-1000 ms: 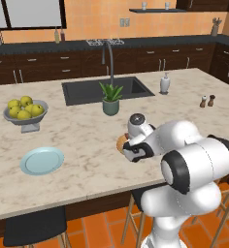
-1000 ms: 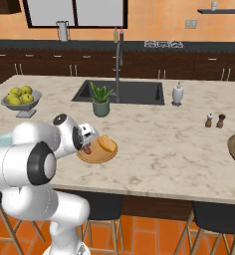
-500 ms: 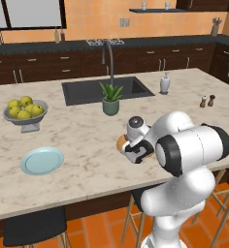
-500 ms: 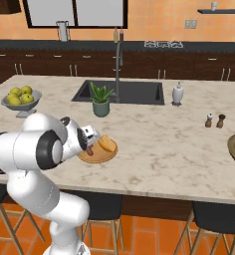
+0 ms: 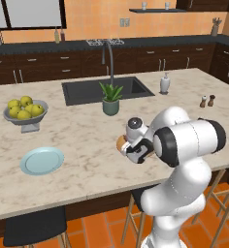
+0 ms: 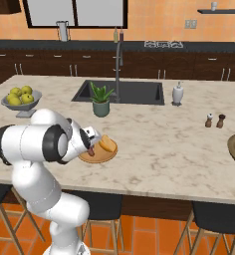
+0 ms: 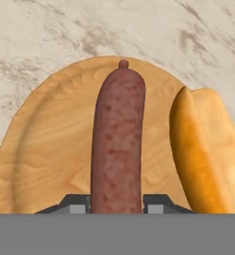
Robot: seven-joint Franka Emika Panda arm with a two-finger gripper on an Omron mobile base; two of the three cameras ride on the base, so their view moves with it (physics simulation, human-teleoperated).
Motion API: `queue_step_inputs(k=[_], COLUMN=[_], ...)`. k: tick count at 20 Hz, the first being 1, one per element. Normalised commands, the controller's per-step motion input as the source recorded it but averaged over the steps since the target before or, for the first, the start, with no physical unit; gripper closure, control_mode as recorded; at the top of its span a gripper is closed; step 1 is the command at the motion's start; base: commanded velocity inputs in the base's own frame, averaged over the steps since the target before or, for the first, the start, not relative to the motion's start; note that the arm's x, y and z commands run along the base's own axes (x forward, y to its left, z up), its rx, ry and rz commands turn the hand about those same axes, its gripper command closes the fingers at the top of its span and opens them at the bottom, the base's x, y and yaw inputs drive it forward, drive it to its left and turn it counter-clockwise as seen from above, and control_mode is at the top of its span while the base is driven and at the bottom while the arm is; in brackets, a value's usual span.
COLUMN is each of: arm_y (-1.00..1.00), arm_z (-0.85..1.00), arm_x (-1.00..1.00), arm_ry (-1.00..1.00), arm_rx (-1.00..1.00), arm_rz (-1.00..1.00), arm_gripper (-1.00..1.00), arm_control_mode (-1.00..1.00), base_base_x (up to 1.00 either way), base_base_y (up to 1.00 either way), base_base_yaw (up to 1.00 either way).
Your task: Place one bun and one sausage from the bowl on each plate.
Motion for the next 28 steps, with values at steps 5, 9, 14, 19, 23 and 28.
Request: queue_step_inputs(k=[5,9,14,19,23,28], arm_y=[-0.01,0.00,0.01,0.02,0.00,0.00], arm_z=[-0.01,0.00,0.10,0.39,0.70,0.95], arm_x=[0.00,0.00,0.01,0.00,0.00,0.00], arm_ry=[0.00,-0.02,-0.08,0.04,0.04,0.06], arm_rx=[0.00,0.00,0.00,0.08,0.20,0.15], arm_rz=[0.00,0.00,0.00,0.00,0.00,0.00], arm_gripper=[-1.00,-1.00,-1.00,-1.00,-1.00,-1.00], arm_control_mode=[-1.00,-1.00,-1.00,-1.00,-1.00,-1.00], base_base_x=[0.00,0.00,0.00,0.00,0.00,0.00], base_base_y=[0.00,0.00,0.00,0.00,0.00,0.00], base_base_yaw=[0.00,0.00,0.00,0.00,0.00,0.00])
